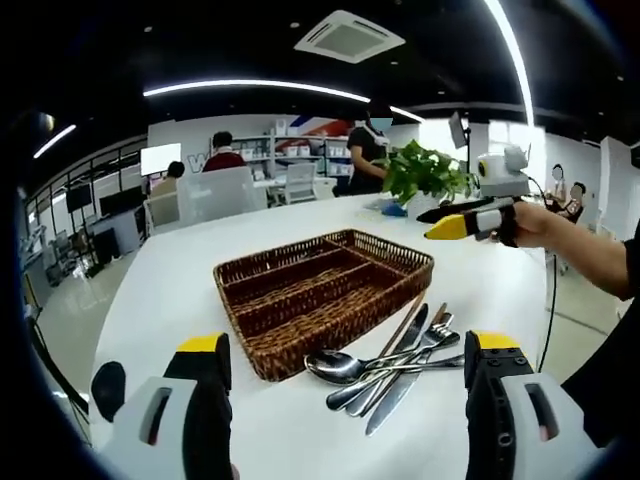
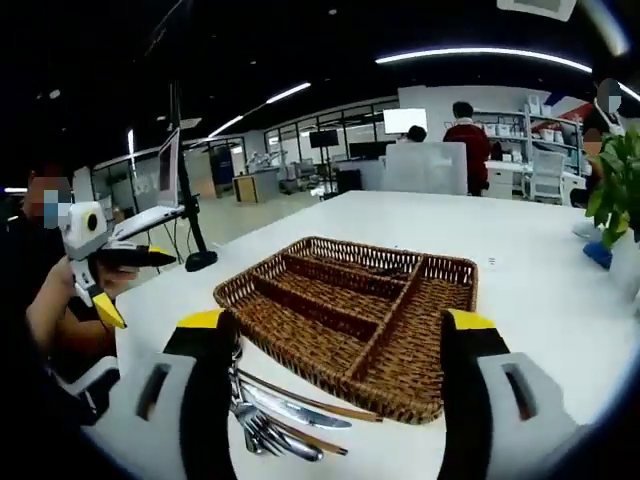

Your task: Arrange the knives, forks, and spoons in their matching storage slots by inserting each utensil handle-first until every utensil is classified and aligned in the correct compartment

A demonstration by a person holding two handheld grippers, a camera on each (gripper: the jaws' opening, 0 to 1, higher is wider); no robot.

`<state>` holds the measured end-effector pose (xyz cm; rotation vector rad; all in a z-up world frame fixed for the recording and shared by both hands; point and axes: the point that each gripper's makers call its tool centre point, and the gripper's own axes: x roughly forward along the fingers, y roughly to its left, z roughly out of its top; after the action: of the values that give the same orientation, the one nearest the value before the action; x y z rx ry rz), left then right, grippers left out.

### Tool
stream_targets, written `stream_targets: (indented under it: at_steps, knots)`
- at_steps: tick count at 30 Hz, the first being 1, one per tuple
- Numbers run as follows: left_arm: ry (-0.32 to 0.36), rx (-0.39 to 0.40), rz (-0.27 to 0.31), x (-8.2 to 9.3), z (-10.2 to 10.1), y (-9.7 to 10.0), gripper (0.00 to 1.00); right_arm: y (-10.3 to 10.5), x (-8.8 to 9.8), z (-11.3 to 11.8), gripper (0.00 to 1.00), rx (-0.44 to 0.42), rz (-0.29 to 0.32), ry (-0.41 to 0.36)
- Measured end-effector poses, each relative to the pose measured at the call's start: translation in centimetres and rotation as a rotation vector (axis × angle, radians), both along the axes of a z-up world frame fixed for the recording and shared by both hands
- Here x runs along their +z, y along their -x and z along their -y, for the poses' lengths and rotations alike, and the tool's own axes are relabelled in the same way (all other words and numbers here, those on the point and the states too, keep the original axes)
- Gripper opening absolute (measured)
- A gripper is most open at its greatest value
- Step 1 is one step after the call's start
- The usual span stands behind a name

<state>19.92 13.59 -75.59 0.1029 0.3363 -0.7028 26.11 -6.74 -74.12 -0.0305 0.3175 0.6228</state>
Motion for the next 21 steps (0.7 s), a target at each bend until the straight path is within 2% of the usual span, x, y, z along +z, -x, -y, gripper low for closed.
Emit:
stream_targets:
  at_steps: [6, 8, 12, 21]
  knots:
    - [-0.013, -0.013, -0.010, 0.0, -0.1, 0.4, 0.98, 2.9, 0.4, 0.7, 0.97, -0.002, 0.021, 0.007]
    - [-0.007, -0.011, -0.013, 0.1, -0.2, 0.6, 0.99, 3.8, 0.1, 1.1, 0.99, -0.005, 0.007, 0.019]
    - [0.003, -0.008, -0.016, 0.3, -0.3, 1.0, 0.99, 5.1, -0.6, 1.4, 1.00, 0.010, -0.005, 0.062]
    - [0.008, 0.005, -0.017, 0.4, -0.7, 2.0, 0.98, 7.3, -1.4, 2.1, 1.00, 0.021, -0.040, 0.061]
